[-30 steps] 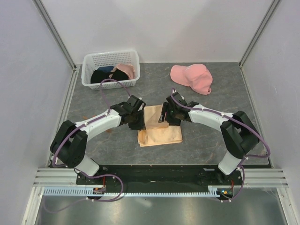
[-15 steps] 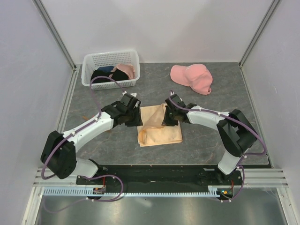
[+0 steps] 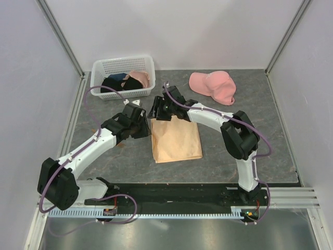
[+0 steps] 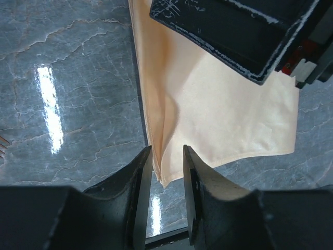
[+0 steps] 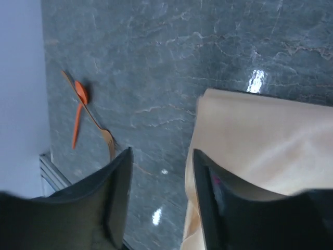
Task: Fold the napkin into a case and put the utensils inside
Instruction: Smooth out the square-folded napkin at the center of the board.
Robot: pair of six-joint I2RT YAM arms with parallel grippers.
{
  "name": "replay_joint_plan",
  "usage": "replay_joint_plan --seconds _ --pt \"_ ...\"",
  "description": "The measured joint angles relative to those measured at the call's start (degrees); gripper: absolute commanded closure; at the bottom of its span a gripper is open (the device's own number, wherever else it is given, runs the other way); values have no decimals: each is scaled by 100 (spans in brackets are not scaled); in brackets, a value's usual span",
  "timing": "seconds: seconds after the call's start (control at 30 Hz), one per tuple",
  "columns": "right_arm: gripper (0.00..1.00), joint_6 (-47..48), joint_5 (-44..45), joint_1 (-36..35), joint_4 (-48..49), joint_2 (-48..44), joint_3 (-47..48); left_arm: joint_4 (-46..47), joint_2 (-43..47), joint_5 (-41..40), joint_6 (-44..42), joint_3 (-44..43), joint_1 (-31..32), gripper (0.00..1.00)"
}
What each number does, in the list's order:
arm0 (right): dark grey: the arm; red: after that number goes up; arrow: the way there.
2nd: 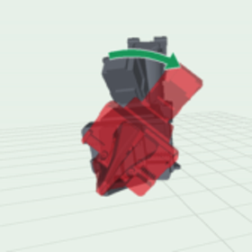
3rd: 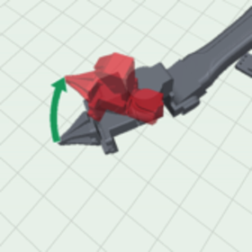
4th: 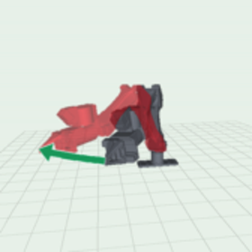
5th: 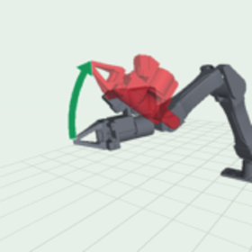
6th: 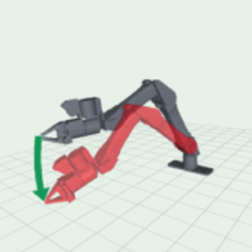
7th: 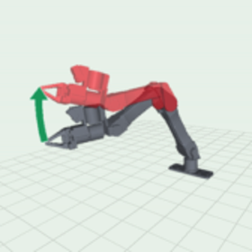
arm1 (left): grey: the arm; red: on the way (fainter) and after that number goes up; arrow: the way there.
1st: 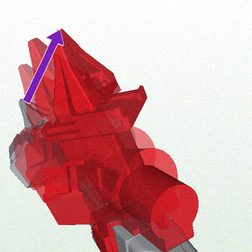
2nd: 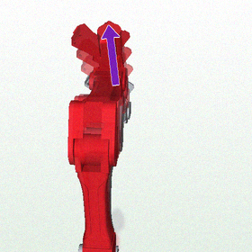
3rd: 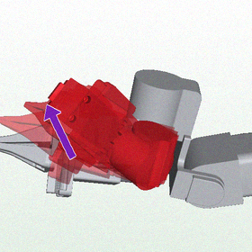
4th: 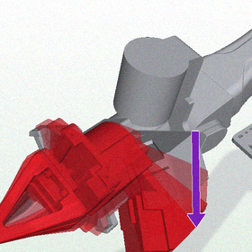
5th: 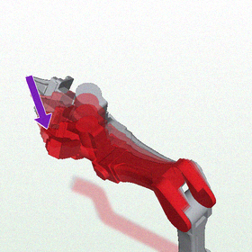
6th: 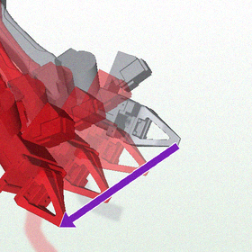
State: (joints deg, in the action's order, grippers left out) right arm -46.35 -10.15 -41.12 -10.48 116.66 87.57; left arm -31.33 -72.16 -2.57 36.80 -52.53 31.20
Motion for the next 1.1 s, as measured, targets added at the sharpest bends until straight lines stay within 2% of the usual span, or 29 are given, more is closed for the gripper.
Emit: replay_joint_plan --seconds 0.1,0.2,0.33,0.37,0.5,0.63,0.77,0.9,1.0,1.03,1.1 --pt "28 105 -103 74 42 -140 -136 2 -42 197 -2 0 0 64" --pt "30 229 -162 262 -39 -632 -745 48 -297 518 -4 -4 4 65" --pt "45 439 -90 468 -164 -1552 -1834 157 -861 887 -4 -42 76 66" --pt "51 470 -74 481 -210 -1814 -2138 168 -1019 946 -4 -83 131 67" --pt "59 514 -22 437 -286 -2656 -3163 284 -1635 1145 -4 -328 396 67" --pt "63 570 160 424 -348 -3088 -3901 442 -2000 1191 0 -372 557 67" --pt "62 651 358 516 -437 -3303 -4398 472 -1932 1108 11 -321 564 58" --pt "60 883 634 592 -654 -3438 -4518 424 -1637 1021 13 -332 413 57" --pt "55 1032 750 595 -813 -3552 -4489 326 -1443 1032 9 -348 160 57" --pt "46 1071 761 592 -883 -3587 -4463 286 -1388 1040 11 -343 81 56" --pt "39 1132 774 595 -1005 -3663 -4395 269 -1239 1075 11 -247 -4 54"
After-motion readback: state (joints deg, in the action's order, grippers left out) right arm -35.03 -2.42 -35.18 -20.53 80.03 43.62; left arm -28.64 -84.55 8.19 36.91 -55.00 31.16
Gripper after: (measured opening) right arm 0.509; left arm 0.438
